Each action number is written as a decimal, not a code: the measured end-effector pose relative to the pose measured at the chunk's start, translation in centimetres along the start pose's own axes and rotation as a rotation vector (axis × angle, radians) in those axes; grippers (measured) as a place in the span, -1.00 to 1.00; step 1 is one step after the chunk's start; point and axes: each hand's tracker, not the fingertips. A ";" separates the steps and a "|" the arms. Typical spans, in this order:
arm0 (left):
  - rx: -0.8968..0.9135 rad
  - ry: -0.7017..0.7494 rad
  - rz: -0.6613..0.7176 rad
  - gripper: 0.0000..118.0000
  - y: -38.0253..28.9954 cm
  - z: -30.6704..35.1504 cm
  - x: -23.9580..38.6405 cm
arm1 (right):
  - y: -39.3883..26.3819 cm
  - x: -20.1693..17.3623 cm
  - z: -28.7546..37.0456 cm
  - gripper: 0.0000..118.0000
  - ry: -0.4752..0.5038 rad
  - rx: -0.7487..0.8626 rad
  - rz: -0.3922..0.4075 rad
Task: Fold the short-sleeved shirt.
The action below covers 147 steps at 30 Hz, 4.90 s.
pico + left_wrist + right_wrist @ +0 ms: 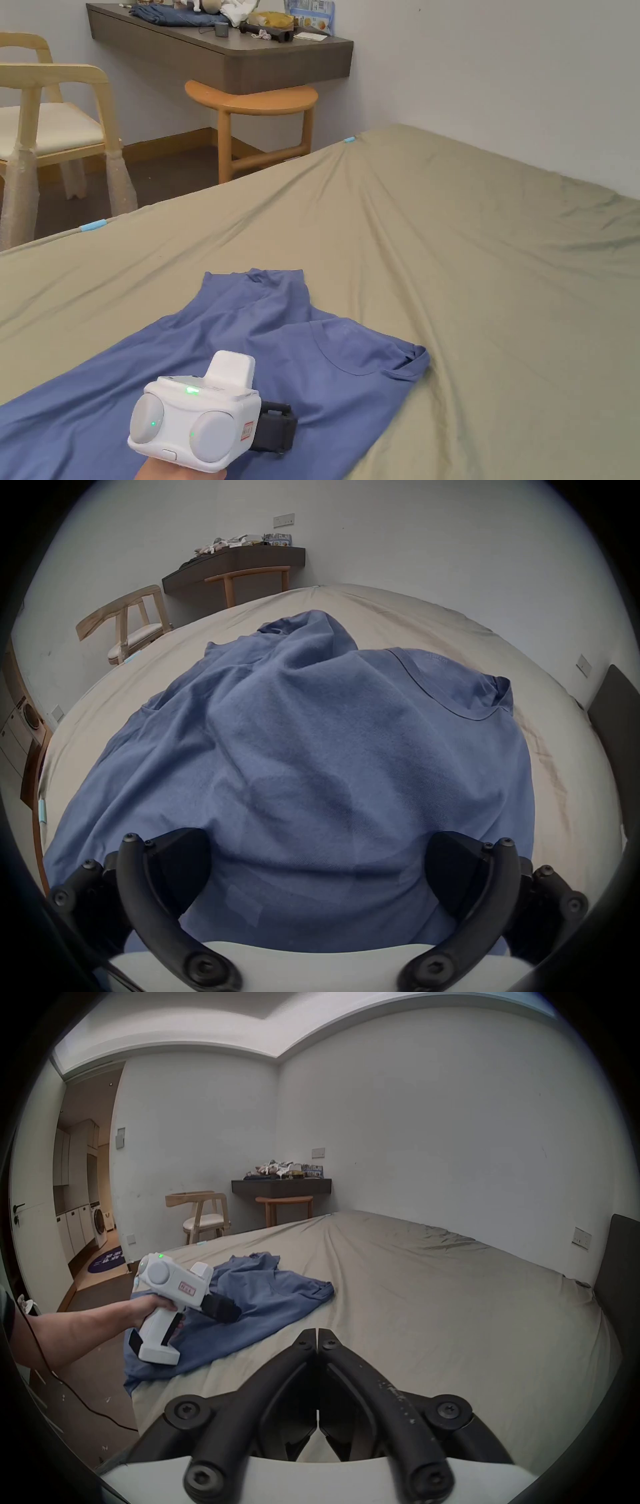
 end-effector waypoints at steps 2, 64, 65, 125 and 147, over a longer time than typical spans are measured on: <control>0.062 -0.016 0.016 0.11 0.3 1.6 0.4 | -0.4 0.3 0.3 -1.00 0.001 -0.012 -0.013; 0.115 -0.767 -0.460 -0.65 -19.0 29.0 30.8 | -10.9 10.7 30.4 -0.99 -0.649 0.119 -0.394; 0.174 -0.672 -0.462 -0.91 -18.6 29.6 29.5 | -10.9 10.5 30.3 -0.99 -0.634 0.122 -0.394; 0.061 -0.532 -0.338 -0.80 -8.1 18.3 27.9 | -13.6 26.0 19.8 -0.79 -0.548 -0.200 -0.379; 0.028 -0.493 -0.299 -0.80 -8.4 19.6 26.7 | -15.3 29.7 13.0 -0.92 -0.362 -0.563 -0.338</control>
